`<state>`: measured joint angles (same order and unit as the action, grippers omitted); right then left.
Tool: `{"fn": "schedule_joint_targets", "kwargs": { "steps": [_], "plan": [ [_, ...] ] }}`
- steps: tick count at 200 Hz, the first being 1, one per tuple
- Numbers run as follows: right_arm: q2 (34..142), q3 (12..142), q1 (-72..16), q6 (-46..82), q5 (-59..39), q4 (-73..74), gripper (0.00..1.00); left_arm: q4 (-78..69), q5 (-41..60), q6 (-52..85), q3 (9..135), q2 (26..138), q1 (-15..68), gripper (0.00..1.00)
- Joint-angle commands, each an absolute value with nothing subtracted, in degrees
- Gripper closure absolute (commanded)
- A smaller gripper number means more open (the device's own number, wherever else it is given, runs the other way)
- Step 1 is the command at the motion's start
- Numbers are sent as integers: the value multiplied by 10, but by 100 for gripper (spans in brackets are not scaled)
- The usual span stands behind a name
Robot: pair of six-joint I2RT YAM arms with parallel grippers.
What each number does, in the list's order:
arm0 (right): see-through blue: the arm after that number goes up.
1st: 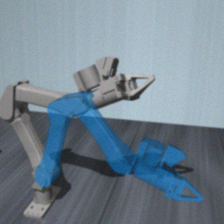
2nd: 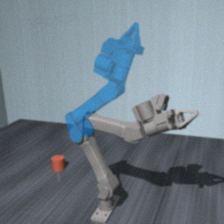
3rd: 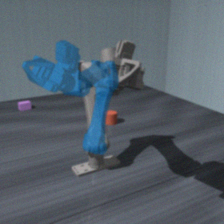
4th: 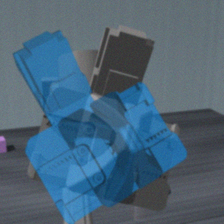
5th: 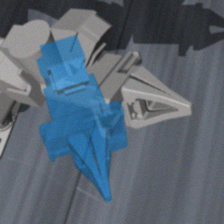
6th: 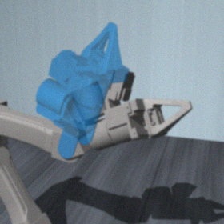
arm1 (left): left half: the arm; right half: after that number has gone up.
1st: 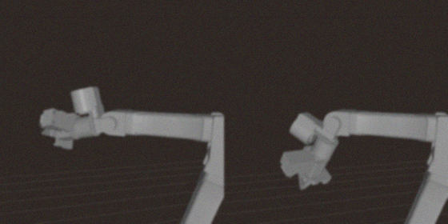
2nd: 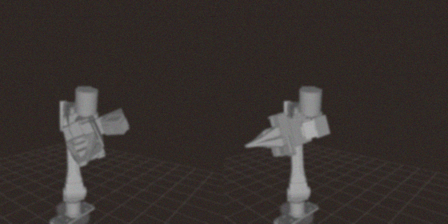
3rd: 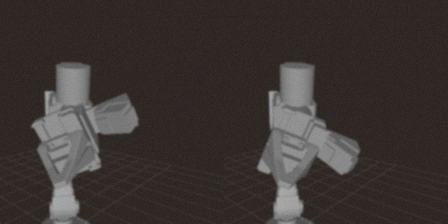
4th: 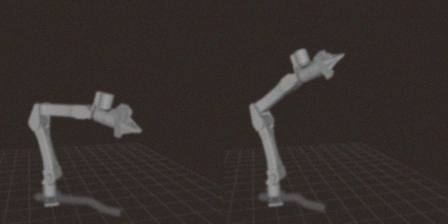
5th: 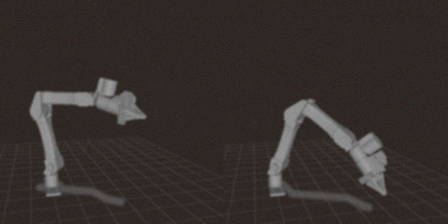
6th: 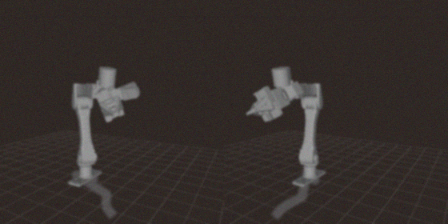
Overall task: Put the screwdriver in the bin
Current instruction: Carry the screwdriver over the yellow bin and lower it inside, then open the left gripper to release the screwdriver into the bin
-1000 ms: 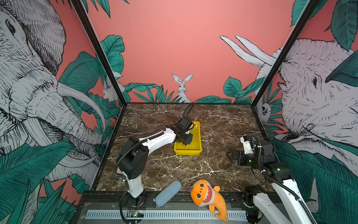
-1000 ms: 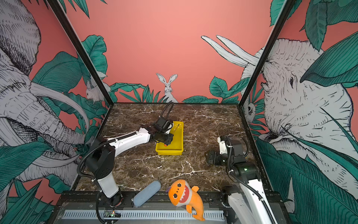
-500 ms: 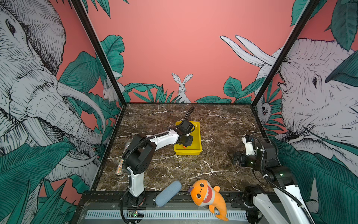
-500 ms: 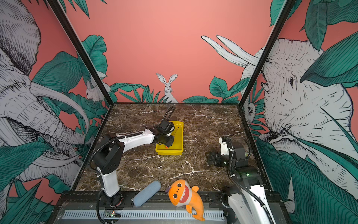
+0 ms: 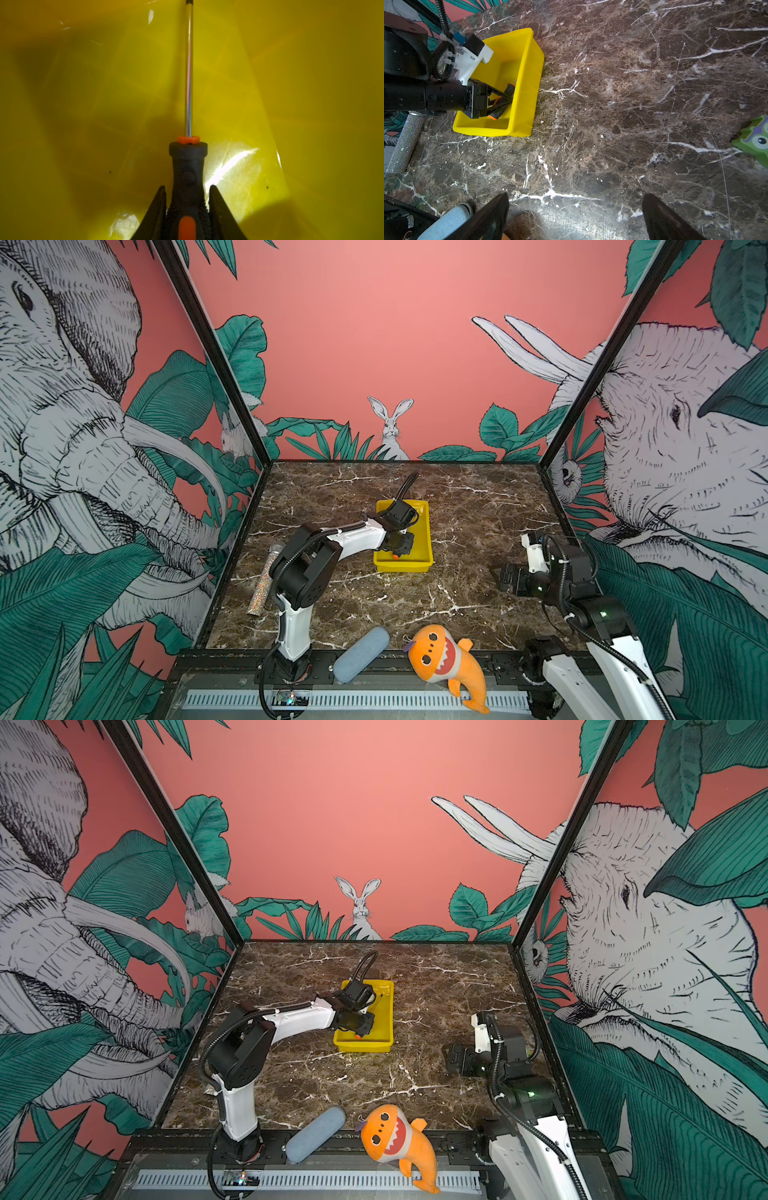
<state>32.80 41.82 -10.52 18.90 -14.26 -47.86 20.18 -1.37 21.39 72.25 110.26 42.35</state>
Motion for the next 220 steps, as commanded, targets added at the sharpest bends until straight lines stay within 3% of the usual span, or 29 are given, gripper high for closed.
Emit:
{"fn": "schedule_joint_targets", "kwargs": {
  "steps": [1, 56, 100, 126, 205, 220],
  "plan": [
    [328, 415, -108, 193, -133, -474, 0, 191, -19, 212, 725, 1096, 423, 72],
    [329, 416, -108, 196, -121, -478, 0, 191, -17, 212, 726, 1087, 423, 60],
    [327, 416, -108, 198, -121, -479, 1, 197, -10, 219, 734, 1077, 423, 38],
    [327, 415, -108, 198, -121, -479, 1, 211, 0, 219, 754, 1061, 422, 30],
    [329, 416, -108, 198, -121, -480, 1, 247, -9, 198, 781, 959, 422, 17],
    [330, 416, -108, 198, -123, -481, 1, 255, -19, 191, 781, 937, 422, 5]
  ]
}}
